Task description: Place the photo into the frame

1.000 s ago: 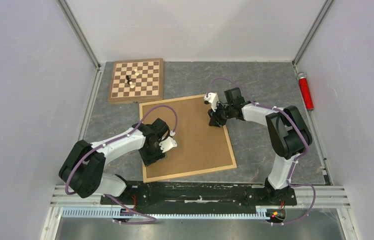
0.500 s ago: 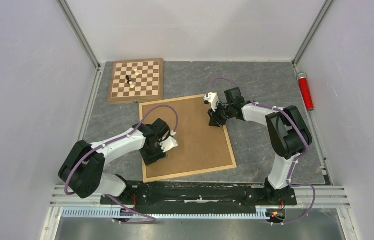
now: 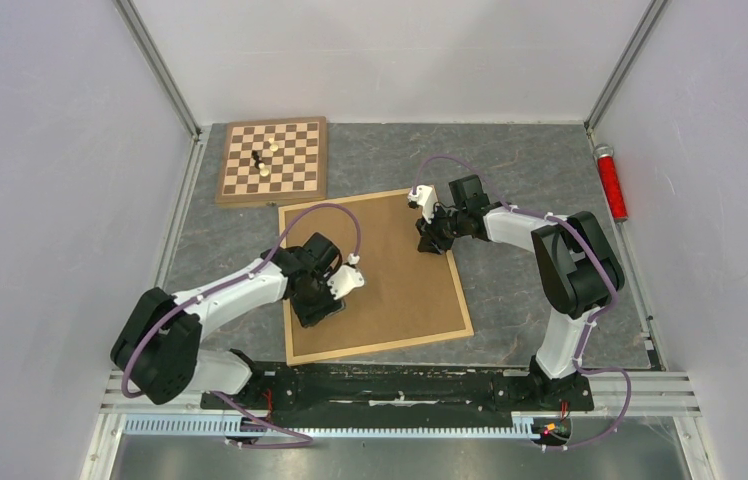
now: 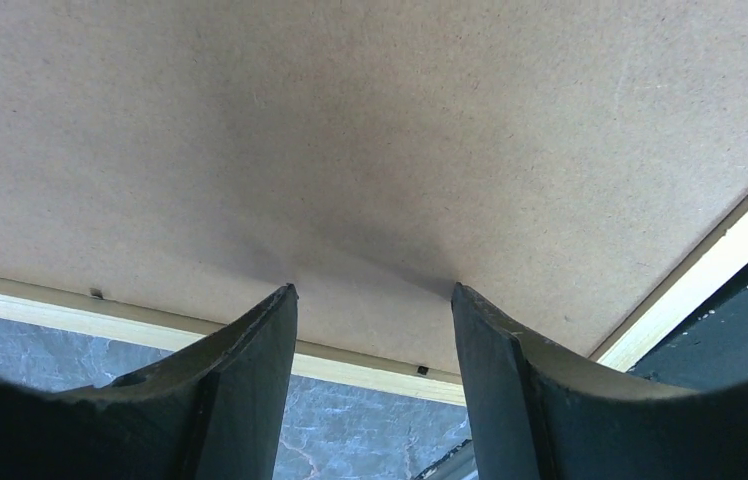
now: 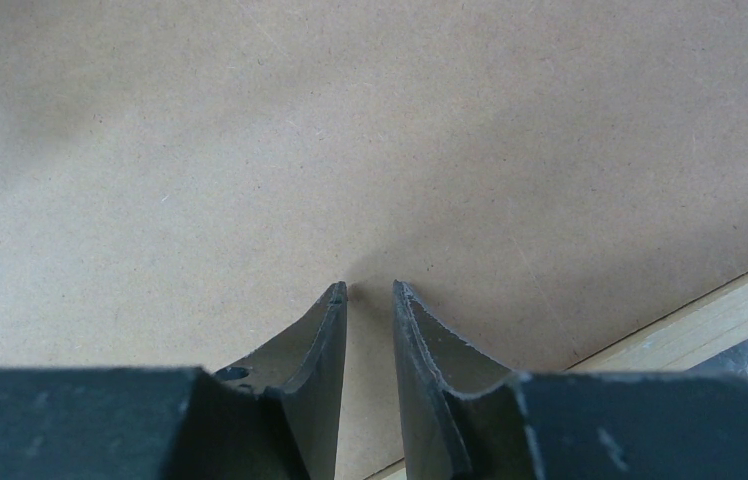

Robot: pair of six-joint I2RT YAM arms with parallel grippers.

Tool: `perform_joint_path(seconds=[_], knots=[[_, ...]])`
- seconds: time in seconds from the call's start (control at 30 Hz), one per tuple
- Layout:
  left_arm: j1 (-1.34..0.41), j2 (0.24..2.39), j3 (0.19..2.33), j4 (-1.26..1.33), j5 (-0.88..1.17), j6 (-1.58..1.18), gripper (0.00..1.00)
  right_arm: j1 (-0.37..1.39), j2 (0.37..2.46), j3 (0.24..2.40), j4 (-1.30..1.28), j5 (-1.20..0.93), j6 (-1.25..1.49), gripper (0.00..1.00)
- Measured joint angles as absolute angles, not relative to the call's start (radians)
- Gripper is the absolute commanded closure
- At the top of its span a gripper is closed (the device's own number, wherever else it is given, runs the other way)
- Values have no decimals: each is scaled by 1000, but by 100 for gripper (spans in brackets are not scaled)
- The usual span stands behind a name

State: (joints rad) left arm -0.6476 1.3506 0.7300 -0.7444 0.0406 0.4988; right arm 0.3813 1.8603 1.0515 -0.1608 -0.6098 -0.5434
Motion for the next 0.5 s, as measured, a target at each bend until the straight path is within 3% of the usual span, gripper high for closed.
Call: perform_joint_path(seconds=[0.27,0.5], knots=[[-617,1316,743,-743,64,499,35,381,1860,1052,-161,-610,-543,74],[-456,1341,837,-742,171,490,35,379,1858,1052,-167,-623,-544,70]])
